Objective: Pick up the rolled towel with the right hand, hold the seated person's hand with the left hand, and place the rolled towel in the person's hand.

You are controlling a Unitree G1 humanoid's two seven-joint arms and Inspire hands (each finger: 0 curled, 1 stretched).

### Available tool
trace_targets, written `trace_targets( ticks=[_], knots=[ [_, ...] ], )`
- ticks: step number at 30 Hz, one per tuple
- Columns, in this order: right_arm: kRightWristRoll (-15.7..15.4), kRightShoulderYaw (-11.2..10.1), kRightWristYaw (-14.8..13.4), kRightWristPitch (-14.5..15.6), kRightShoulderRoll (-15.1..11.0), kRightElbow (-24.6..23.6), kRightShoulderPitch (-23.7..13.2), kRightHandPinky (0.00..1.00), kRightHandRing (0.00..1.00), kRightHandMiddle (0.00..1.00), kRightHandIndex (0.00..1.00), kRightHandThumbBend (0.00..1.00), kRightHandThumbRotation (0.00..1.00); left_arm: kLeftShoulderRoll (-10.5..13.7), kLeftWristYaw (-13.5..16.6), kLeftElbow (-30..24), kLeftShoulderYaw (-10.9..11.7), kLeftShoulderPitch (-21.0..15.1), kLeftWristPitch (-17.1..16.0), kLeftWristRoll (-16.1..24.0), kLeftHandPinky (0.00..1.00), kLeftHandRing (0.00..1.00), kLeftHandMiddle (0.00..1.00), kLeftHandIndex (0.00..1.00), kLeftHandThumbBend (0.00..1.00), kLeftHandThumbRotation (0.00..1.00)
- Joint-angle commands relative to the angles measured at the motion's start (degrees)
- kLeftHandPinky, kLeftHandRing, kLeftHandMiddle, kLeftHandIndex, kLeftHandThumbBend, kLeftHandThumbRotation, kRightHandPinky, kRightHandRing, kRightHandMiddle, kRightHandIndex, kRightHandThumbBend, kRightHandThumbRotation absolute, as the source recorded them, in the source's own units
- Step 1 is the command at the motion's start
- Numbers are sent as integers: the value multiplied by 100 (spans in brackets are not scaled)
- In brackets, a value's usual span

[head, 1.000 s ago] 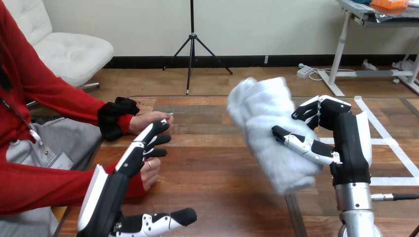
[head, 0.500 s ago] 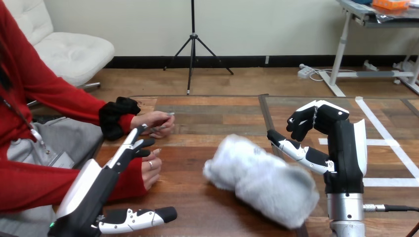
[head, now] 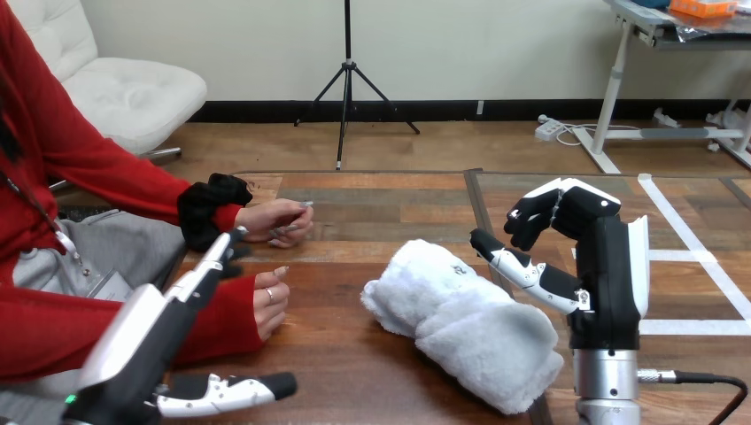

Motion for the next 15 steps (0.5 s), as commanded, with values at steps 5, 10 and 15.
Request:
trace_targets(
  ticks=[5, 10, 15],
  knots=[
    [-205, -53, -97, -81, -16, -323, -135, 20, 26, 33, 34, 70, 0, 194, 104, -298, 140, -186, 11, -87, 95, 91, 96, 100, 100, 51],
    [-406, -64, -214, -11, -53, -371, -141, 20, 25, 33, 33, 70, 0, 222, 78, -280, 140, -173, -33, -179, 93, 92, 96, 100, 100, 51],
    [-501, -3, -157, 257, -118, -464, -111, 20, 25, 32, 33, 70, 0, 240, 75, -293, 137, -152, -53, -227, 89, 92, 97, 100, 100, 51]
  ],
)
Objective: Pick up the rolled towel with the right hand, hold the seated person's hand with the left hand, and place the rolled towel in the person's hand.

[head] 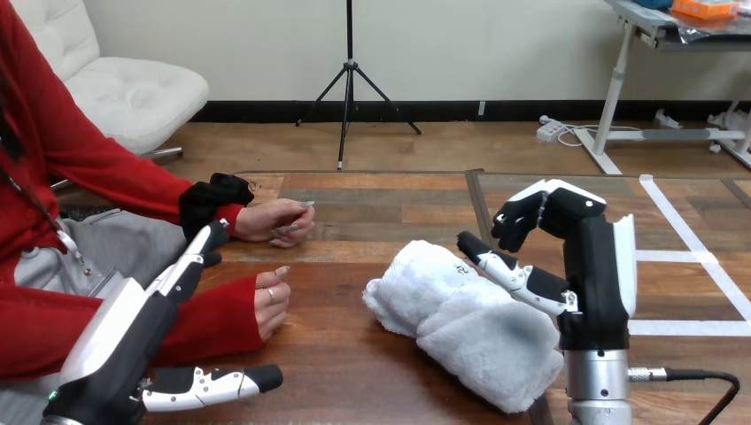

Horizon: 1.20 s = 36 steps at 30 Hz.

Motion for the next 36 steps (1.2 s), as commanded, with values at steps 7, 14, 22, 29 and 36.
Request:
trace_targets(
  ticks=[7, 14, 22, 29, 36],
  knots=[
    [-116, 108, 286, 1036, -281, -769, 14, 19, 25, 33, 36, 71, 0, 135, 15, -346, 61, -102, -77, -154, 87, 92, 97, 100, 100, 51],
    [-88, 215, 1074, 2631, -474, -2107, 389, 25, 32, 43, 50, 76, 0, 148, -1, -378, 73, -60, -122, -203, 85, 92, 97, 100, 100, 50],
    [-197, 246, 2133, 4493, -692, -3943, 826, 49, 57, 67, 71, 81, 0, 152, -8, -473, 94, 15, -76, -201, 86, 91, 96, 100, 100, 50],
    [-532, 286, 3258, 6037, -1030, -5323, 946, 65, 73, 80, 83, 82, 12, 154, -20, -536, 94, 65, -64, -208, 88, 90, 95, 100, 100, 50],
    [-878, 370, 4172, 6980, -1308, -5954, 760, 74, 82, 87, 91, 83, 26, 141, -19, -571, 75, 95, -63, -216, 90, 90, 94, 100, 100, 50]
  ],
)
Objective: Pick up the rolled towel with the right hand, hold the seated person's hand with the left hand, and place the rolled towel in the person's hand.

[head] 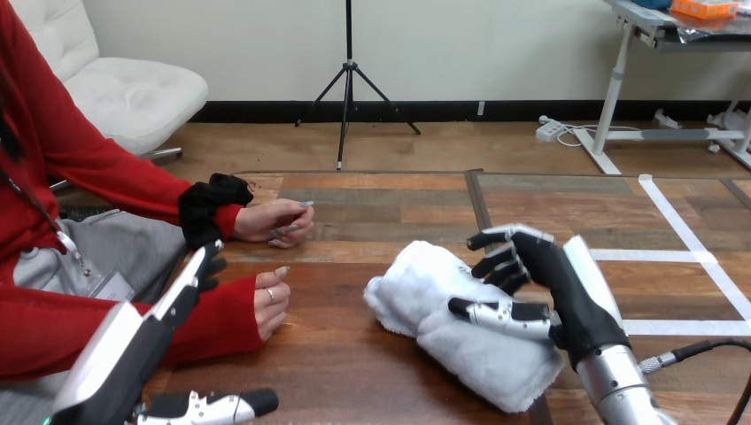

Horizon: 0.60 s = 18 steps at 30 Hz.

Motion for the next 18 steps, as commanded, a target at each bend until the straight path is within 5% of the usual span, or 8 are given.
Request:
trace_targets(
  ticks=[1, 18],
  knots=[
    [-597, 331, 2066, 2407, -890, -3053, -397, 74, 83, 88, 92, 84, 28, 141, -3, -491, 70, -345, -63, -171, 91, 90, 94, 100, 100, 50],
    [-1000, 674, 3717, 3744, -1280, -3581, -1165, 77, 90, 95, 98, 93, 45, 81, -39, -525, -4, -307, -58, -169, 90, 91, 94, 100, 100, 49]
  ],
)
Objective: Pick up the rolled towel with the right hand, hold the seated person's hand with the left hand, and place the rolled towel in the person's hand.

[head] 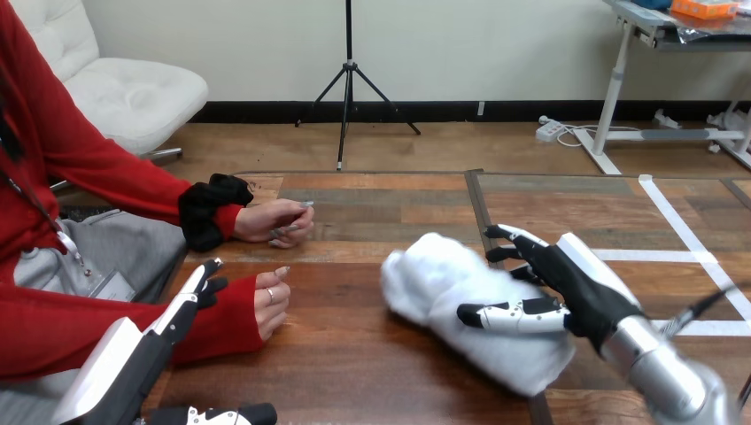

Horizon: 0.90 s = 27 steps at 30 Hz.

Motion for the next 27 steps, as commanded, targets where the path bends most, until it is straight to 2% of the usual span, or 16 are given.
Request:
trace_targets(
  ticks=[1, 4, 13, 24, 27],
  knots=[
    [-439, 625, 1591, 1341, -679, -1740, -1118, 77, 90, 95, 99, 93, 45, 81, 10, -522, -3, -464, -61, -172, 91, 92, 94, 100, 100, 49],
    [-695, 809, 1894, 1480, -771, -1631, -1352, 77, 90, 96, 99, 94, 47, 60, -24, -542, -24, -445, -45, -212, 91, 92, 94, 100, 100, 49],
    [-1332, 1281, 2388, 1760, -824, -1290, -1849, 74, 88, 96, 100, 99, 53, 23, -35, -550, -59, -422, -89, -211, 93, 93, 95, 100, 100, 49],
    [-1981, 1851, 2553, 1977, -699, -642, -2300, 68, 87, 98, 100, 100, 59, -43, -25, -542, -136, -408, -132, -256, 92, 93, 95, 100, 100, 48],
    [-2157, 2029, 2541, 1945, -662, -439, -2410, 67, 87, 99, 100, 100, 62, -46, -30, -551, -154, -399, -128, -247, 92, 93, 96, 100, 100, 48]
  ],
)
